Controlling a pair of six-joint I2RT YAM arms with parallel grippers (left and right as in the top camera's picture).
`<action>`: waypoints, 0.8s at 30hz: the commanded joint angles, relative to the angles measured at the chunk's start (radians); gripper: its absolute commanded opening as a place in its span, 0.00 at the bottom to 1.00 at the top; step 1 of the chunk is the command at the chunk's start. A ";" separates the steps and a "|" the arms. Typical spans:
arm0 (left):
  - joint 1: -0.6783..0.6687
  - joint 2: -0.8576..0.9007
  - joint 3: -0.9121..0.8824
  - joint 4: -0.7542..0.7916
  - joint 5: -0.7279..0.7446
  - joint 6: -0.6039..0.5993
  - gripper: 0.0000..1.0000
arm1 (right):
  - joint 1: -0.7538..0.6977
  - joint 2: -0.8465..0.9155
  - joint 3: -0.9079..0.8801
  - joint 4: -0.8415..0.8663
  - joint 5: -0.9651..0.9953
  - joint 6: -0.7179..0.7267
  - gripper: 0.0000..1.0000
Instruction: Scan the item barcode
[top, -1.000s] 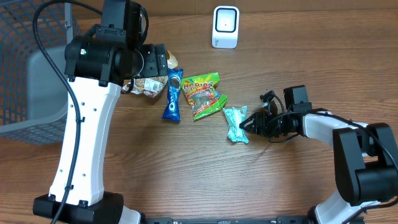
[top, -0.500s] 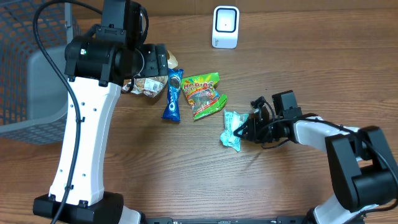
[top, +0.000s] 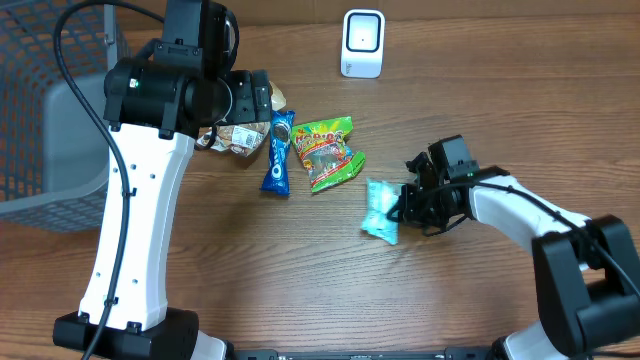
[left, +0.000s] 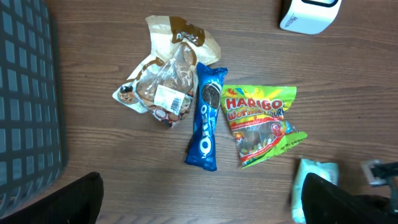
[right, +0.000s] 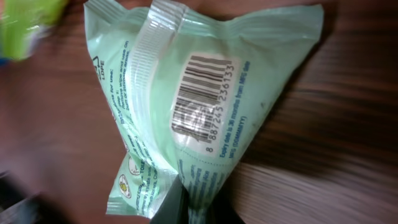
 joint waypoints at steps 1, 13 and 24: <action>0.001 0.010 0.000 0.001 0.012 -0.010 0.95 | 0.032 -0.042 0.093 -0.118 0.528 0.052 0.04; 0.002 0.010 0.000 -0.007 0.011 -0.010 1.00 | 0.206 -0.037 0.278 -0.198 1.098 0.030 0.04; 0.002 0.010 0.000 -0.006 0.011 -0.010 0.98 | 0.359 0.143 0.278 -0.297 1.677 0.011 0.04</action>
